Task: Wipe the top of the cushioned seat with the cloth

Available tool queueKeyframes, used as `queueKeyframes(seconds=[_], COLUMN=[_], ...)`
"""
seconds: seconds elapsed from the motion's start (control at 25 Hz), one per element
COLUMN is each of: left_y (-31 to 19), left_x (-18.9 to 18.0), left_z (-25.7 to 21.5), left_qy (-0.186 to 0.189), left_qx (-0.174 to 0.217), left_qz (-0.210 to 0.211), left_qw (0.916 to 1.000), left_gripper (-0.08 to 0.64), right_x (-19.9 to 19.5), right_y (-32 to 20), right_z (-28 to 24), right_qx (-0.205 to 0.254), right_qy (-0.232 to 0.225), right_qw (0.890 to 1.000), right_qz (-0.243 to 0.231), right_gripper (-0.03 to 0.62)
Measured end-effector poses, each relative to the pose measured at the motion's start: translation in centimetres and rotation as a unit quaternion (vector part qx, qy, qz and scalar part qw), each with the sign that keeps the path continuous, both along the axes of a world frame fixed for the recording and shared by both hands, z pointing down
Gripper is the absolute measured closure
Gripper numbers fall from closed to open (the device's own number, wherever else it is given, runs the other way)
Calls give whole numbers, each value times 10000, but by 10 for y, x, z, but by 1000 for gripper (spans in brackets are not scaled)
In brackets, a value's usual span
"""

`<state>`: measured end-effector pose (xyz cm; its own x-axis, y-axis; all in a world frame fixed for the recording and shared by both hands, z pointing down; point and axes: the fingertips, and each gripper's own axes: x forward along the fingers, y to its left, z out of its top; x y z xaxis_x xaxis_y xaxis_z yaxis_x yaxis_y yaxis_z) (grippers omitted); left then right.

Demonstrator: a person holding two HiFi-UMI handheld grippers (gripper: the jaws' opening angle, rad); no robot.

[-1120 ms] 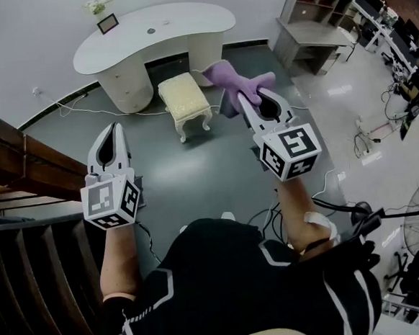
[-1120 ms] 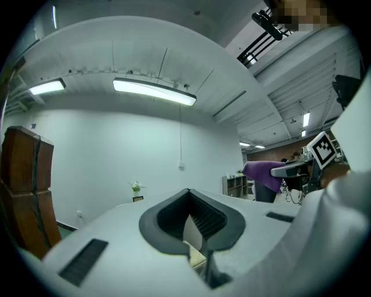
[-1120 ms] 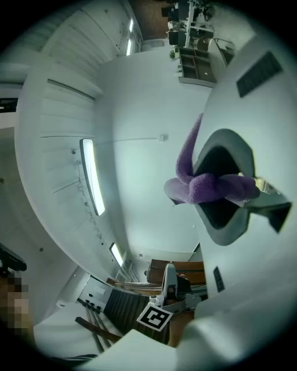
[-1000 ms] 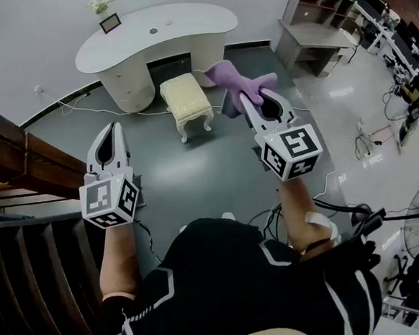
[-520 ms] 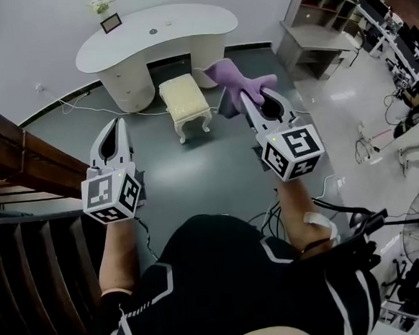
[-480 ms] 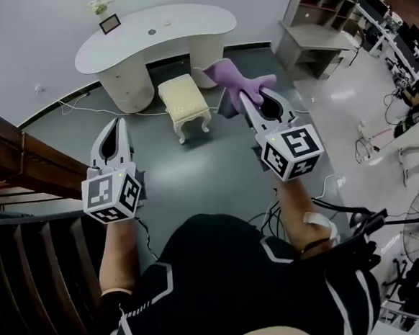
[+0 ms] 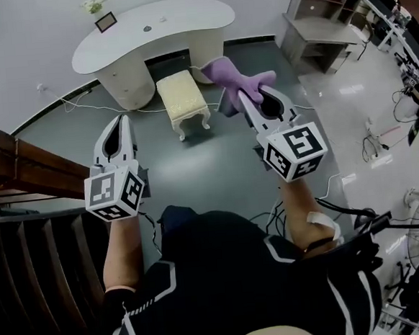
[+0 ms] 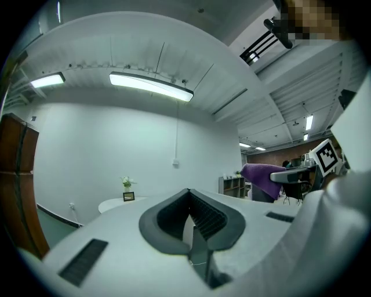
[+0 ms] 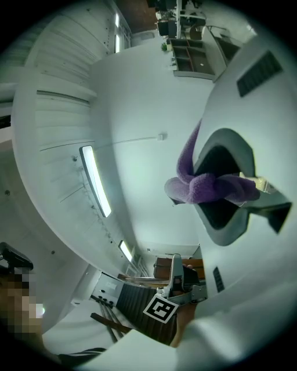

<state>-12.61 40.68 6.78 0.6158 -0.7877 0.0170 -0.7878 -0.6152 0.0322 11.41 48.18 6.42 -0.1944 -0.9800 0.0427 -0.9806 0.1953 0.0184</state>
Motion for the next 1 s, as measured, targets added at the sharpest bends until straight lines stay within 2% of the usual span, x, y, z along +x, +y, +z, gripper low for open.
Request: queueKeyframes(seconds=[0.2,0.36,0.56,0.84,1.0], left_y=[-25,-59,-114,-181,-214], left_x=[7,14,11,8,-3], left_z=[11,12,11,11,9], left_qy=[-134,-60,-2,-116,-28], left_qx=[-89,-22,35,47,139], left_qz=[-7,49,226,530,490], left_qw=[9999,10000,9997,9985,9987], left_gripper=[557,557,557,557,557], right_x=[6,11,0,-14,-20], right_y=[-30,-63,-116,-184,-220], right_z=[14,17,17,15,21], right_qx=[-117,-206,-276,-211,-312], right_qy=[-139,-195,58,97,144], right_qw=[9998,9995,9996,9997,9994], right_qz=[-67,-134,-16,9,95], right_gripper=[512,513,512,511,511])
